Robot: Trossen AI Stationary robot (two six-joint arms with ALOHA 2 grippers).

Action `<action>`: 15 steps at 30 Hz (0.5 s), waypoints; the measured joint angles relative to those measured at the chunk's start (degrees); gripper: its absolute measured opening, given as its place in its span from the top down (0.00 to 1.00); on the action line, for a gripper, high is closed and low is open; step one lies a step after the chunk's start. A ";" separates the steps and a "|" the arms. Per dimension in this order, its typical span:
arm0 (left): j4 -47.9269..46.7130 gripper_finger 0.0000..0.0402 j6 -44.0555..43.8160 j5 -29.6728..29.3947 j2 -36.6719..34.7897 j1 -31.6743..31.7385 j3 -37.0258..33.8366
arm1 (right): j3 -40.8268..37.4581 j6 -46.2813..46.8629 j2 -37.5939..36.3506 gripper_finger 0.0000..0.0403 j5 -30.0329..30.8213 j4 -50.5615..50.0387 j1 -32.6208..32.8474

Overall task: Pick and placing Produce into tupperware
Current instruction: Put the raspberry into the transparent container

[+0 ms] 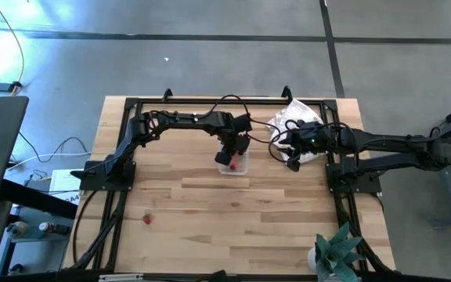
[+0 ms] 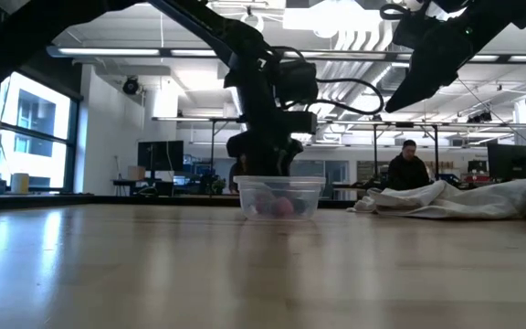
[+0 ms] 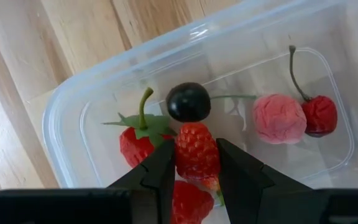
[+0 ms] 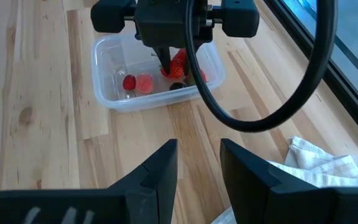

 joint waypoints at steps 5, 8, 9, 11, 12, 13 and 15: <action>0.04 0.76 0.40 -0.30 0.00 0.00 -0.11 | -0.02 -0.01 0.00 0.72 -0.01 0.00 0.02; 0.93 0.76 0.42 -0.42 0.00 0.00 -0.11 | -0.02 -0.01 -0.02 0.72 0.00 0.00 0.02; 0.99 0.76 0.45 -0.41 0.00 0.00 -0.11 | -0.02 -0.01 -0.01 0.72 -0.01 0.00 0.02; 0.97 0.76 0.89 -0.40 0.00 0.00 -0.11 | -0.02 -0.01 0.00 0.72 0.00 0.00 0.02; 0.94 0.76 1.27 -0.35 0.00 -0.02 -0.13 | -0.02 -0.01 -0.01 0.72 0.00 0.00 0.01; 0.94 0.76 1.52 -0.20 0.00 -0.02 -0.12 | -0.02 -0.01 0.00 0.72 0.00 0.00 0.02; 1.01 0.76 1.79 0.06 0.00 -0.09 -0.13 | 0.00 -0.01 -0.02 0.72 0.00 0.00 0.00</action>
